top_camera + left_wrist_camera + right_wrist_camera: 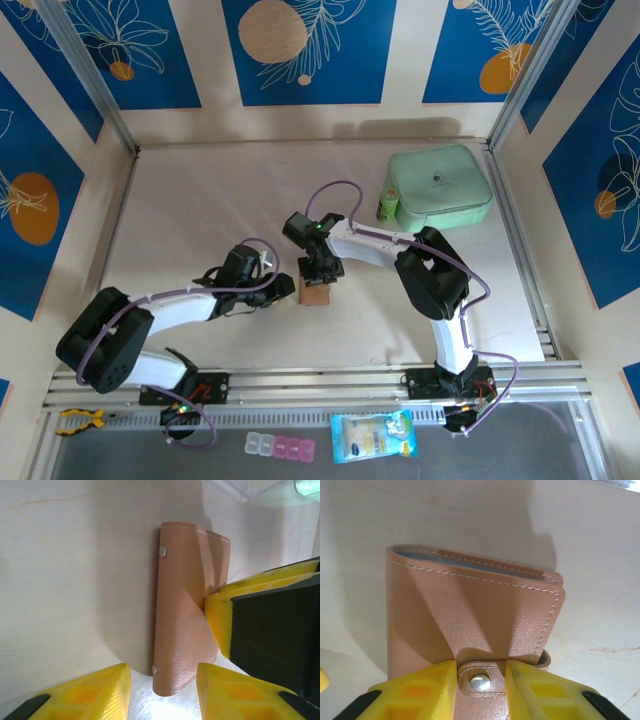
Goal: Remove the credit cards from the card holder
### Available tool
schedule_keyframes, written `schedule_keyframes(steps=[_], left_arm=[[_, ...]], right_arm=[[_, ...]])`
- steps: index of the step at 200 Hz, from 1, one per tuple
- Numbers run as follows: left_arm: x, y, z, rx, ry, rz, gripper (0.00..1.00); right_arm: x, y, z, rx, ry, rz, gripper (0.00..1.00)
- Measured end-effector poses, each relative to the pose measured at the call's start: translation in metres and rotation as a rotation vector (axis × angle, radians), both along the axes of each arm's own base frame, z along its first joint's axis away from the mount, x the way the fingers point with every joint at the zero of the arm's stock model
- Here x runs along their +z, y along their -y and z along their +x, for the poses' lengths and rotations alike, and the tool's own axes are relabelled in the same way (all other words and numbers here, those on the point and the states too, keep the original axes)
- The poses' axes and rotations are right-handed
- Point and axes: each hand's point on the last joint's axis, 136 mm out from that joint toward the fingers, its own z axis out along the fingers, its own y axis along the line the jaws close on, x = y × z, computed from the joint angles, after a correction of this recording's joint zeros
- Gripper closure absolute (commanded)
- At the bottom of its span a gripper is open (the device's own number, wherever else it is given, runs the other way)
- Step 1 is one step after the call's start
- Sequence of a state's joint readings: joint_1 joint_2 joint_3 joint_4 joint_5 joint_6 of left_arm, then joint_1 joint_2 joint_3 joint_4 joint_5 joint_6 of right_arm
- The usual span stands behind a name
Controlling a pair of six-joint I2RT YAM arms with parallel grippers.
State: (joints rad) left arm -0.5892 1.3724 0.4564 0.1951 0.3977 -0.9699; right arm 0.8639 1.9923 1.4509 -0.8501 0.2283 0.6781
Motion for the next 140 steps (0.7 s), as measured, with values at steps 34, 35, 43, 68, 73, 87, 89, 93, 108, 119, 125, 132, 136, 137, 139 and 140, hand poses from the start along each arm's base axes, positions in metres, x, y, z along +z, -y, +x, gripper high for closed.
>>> schedule_keyframes(steps=[34, 35, 43, 68, 73, 87, 89, 93, 108, 119, 125, 132, 136, 137, 139, 140], left_arm=[[-0.006, 0.003, -0.004, -0.015, -0.035, -0.005, 0.62], [-0.006, 0.003, -0.004, -0.015, -0.036, -0.005, 0.62], [-0.006, 0.004, -0.003, -0.017, -0.04, -0.008, 0.62], [-0.001, 0.01, -0.001, -0.031, -0.035, -0.023, 0.63], [0.001, 0.011, -0.001, -0.034, -0.032, -0.027, 0.63], [0.003, 0.014, 0.0, -0.039, -0.027, -0.031, 0.63], [0.003, 0.014, 0.0, -0.04, -0.027, -0.031, 0.64], [0.004, 0.015, 0.0, -0.042, -0.026, -0.032, 0.64], [0.004, 0.017, -0.001, -0.045, -0.031, -0.034, 0.64], [0.003, 0.017, -0.002, -0.045, -0.034, -0.033, 0.64], [0.003, 0.018, -0.002, -0.044, -0.036, -0.033, 0.64], [0.002, 0.018, -0.002, -0.045, -0.037, -0.032, 0.64], [0.001, 0.018, -0.002, -0.046, -0.038, -0.031, 0.64], [0.001, 0.018, -0.002, -0.046, -0.039, -0.031, 0.64], [0.001, 0.018, -0.002, -0.046, -0.039, -0.031, 0.64], [0.001, 0.018, -0.002, -0.046, -0.038, -0.032, 0.64]], right_arm=[[0.0, -0.001, 0.0, 0.0, 0.0, 0.006, 0.8], [0.0, -0.001, 0.0, 0.001, 0.0, 0.007, 0.8], [0.0, -0.002, 0.0, 0.001, -0.001, 0.009, 0.82], [0.0, -0.002, 0.0, 0.0, 0.0, 0.011, 0.85], [0.0, -0.002, 0.0, -0.001, 0.001, 0.013, 0.87], [0.001, -0.002, 0.0, -0.002, 0.005, 0.018, 0.88], [0.001, -0.002, 0.0, -0.002, 0.005, 0.018, 0.88], [0.001, -0.002, 0.0, -0.002, 0.006, 0.02, 0.89], [0.002, -0.002, 0.0, -0.002, 0.009, 0.024, 0.92], [0.003, -0.003, 0.0, -0.002, 0.012, 0.028, 0.95], [0.004, -0.003, 0.0, 0.0, 0.014, 0.03, 0.98], [0.005, -0.003, 0.001, 0.0, 0.017, 0.031, 0.99], [0.005, -0.003, 0.001, 0.001, 0.017, 0.033, 0.99], [0.005, -0.003, 0.001, 0.001, 0.018, 0.034, 0.99], [0.005, -0.003, 0.001, -0.002, 0.019, 0.035, 0.99], [0.005, -0.003, 0.001, -0.002, 0.019, 0.035, 0.99]])
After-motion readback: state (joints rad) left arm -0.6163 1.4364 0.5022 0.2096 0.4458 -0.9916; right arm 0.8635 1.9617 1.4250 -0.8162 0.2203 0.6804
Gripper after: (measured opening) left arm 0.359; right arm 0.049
